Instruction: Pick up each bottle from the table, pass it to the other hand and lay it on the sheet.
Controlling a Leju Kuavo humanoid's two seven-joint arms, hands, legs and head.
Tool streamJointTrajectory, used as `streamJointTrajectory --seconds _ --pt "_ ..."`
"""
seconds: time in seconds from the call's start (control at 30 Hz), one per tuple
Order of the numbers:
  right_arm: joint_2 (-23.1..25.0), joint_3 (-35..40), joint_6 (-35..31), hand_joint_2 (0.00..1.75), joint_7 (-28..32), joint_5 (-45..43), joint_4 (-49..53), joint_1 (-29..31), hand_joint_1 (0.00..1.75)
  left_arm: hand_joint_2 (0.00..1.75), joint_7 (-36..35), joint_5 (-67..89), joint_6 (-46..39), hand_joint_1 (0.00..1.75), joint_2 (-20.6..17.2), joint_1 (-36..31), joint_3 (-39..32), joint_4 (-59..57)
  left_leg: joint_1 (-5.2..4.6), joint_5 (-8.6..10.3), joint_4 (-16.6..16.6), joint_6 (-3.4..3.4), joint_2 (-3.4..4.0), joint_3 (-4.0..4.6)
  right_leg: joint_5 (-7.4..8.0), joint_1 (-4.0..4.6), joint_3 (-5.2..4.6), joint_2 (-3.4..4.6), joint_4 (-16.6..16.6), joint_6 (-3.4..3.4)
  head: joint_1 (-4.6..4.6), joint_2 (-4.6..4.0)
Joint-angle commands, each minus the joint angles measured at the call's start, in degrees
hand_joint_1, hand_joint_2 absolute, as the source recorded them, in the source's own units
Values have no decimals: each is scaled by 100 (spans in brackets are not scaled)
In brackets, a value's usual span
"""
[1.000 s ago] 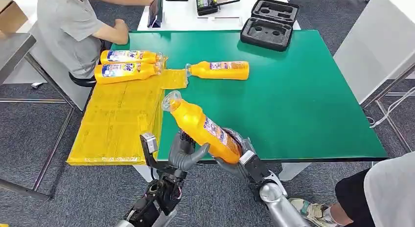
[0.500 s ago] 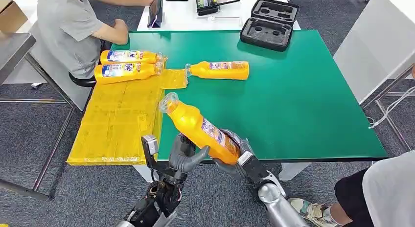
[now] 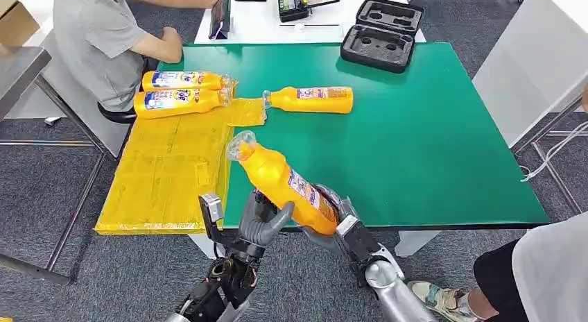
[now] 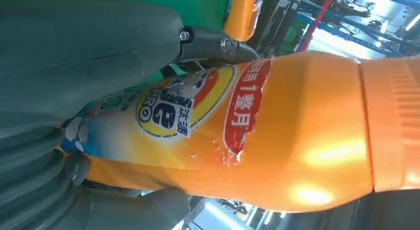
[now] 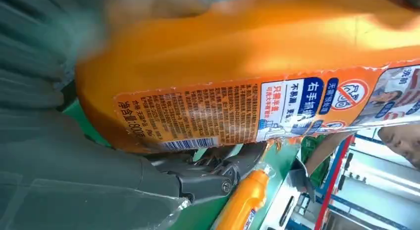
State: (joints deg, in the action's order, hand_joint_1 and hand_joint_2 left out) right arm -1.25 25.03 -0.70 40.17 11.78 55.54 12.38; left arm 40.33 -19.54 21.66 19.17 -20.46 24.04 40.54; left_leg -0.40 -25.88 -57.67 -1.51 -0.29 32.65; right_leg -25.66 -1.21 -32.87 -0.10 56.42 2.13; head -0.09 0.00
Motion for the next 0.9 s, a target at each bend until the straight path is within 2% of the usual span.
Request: streamJointTrajectory --seconds 0.03,0.3,0.33,0.37,0.4,0.43,0.6,0.9 --pt "-47 286 51 175 -17 -61 -350 331 175 175 -33 196 161 175 -166 -12 229 60 4 -3 1 8 13 -8 2 4 5 12 -4 -8 0 0" --pt "-45 279 78 175 -17 -104 -418 381 175 175 -33 231 205 175 -171 0 195 97 7 -4 -1 9 14 -10 2 7 7 13 -2 -9 0 0" --pt "-52 281 78 175 -17 -110 -421 379 166 175 -33 231 221 175 -170 4 187 104 5 -3 0 8 14 -8 2 5 5 13 -2 -8 0 0" --pt "-49 280 68 175 -17 -119 -435 386 120 175 -33 243 236 175 -171 8 172 112 11 -7 -2 13 19 -14 1 11 11 17 -3 -13 0 0" --pt "-32 256 61 175 -17 -161 -470 401 33 175 -33 283 234 175 -165 18 137 140 9 -5 -1 11 16 -12 2 9 10 15 -5 -12 0 0" --pt "-24 245 38 175 -17 -159 -507 408 0 175 -33 299 224 175 -164 21 125 152 5 -3 0 8 13 -8 2 5 5 11 -3 -8 0 0" --pt "12 184 -119 175 -17 -139 -597 419 0 175 -33 790 -344 175 -228 68 -14 496 5 -3 0 8 15 -5 3 5 2 14 -2 -8 -2 0" --pt "63 173 -173 175 -17 -136 -493 353 0 175 -33 1068 -423 175 -316 241 -143 896 4 -3 2 8 11 -7 1 4 4 10 -3 -8 0 0"
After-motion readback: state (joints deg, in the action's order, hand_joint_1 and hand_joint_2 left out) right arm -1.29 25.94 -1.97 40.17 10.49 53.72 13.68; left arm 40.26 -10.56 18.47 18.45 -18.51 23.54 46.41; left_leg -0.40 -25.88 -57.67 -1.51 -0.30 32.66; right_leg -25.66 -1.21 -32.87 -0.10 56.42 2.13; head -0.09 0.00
